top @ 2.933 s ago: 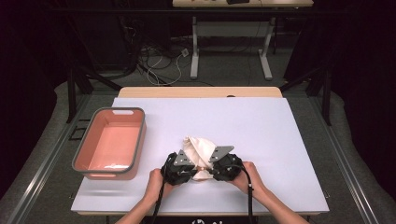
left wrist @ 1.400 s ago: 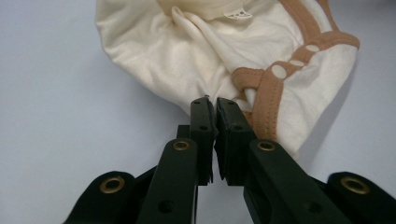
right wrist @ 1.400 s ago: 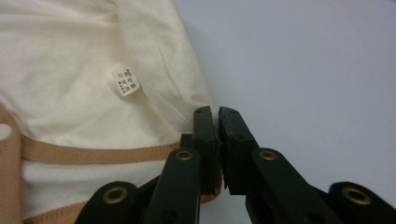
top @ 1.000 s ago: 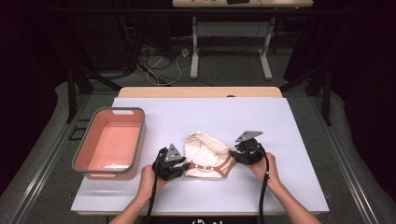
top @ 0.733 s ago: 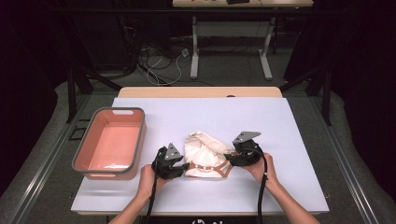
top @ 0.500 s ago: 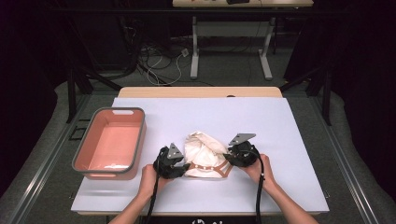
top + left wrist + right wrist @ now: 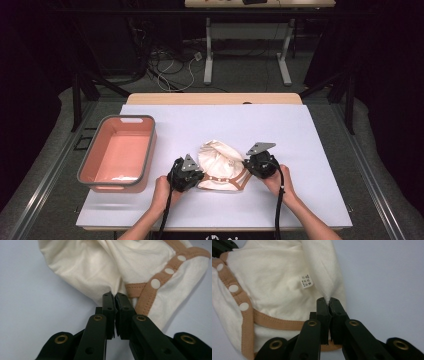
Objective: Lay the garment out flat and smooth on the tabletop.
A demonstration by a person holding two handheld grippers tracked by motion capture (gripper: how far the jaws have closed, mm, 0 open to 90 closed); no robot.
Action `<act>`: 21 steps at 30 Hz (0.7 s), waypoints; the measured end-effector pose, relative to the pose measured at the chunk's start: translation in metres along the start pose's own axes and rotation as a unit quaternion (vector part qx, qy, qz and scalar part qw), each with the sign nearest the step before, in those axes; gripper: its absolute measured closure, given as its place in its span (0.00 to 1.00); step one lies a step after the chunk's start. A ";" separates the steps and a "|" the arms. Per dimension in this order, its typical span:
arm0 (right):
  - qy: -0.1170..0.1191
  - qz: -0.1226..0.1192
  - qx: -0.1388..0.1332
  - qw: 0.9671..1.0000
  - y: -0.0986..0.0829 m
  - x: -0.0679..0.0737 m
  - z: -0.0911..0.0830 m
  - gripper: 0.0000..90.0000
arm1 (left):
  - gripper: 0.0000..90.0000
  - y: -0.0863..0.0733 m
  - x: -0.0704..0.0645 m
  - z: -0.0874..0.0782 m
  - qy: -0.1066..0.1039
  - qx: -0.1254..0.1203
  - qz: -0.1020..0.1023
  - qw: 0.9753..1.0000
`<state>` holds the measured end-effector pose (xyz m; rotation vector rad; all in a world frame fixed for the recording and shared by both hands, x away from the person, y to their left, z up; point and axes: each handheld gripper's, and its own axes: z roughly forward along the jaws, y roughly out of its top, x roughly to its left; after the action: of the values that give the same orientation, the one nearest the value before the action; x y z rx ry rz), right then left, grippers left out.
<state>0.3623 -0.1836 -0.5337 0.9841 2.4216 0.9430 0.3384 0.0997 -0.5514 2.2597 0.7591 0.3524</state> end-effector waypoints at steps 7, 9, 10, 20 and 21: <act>-0.010 0.022 -0.007 1.000 -0.002 -0.013 -0.007 0.98 | 0.97 0.007 -0.001 -0.017 0.038 -0.035 0.010 0.999; -0.016 0.025 -0.004 1.000 -0.003 -0.016 -0.008 0.98 | 0.97 0.008 0.000 -0.021 0.050 -0.040 0.014 0.998; -0.020 0.028 -0.004 0.999 -0.004 -0.018 -0.007 0.98 | 0.97 0.008 0.000 -0.023 0.054 -0.045 0.014 0.997; -0.023 0.031 0.023 0.999 -0.008 -0.020 0.006 0.94 | 0.95 0.004 0.001 -0.014 0.037 -0.023 0.006 0.999; -0.022 0.027 0.026 0.999 -0.008 -0.020 0.006 0.93 | 0.95 0.002 0.002 -0.012 0.034 -0.020 0.003 0.999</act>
<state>0.3756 -0.1988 -0.5421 1.0830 2.4044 0.8714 0.3352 0.1058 -0.5417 2.2231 0.7733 0.4442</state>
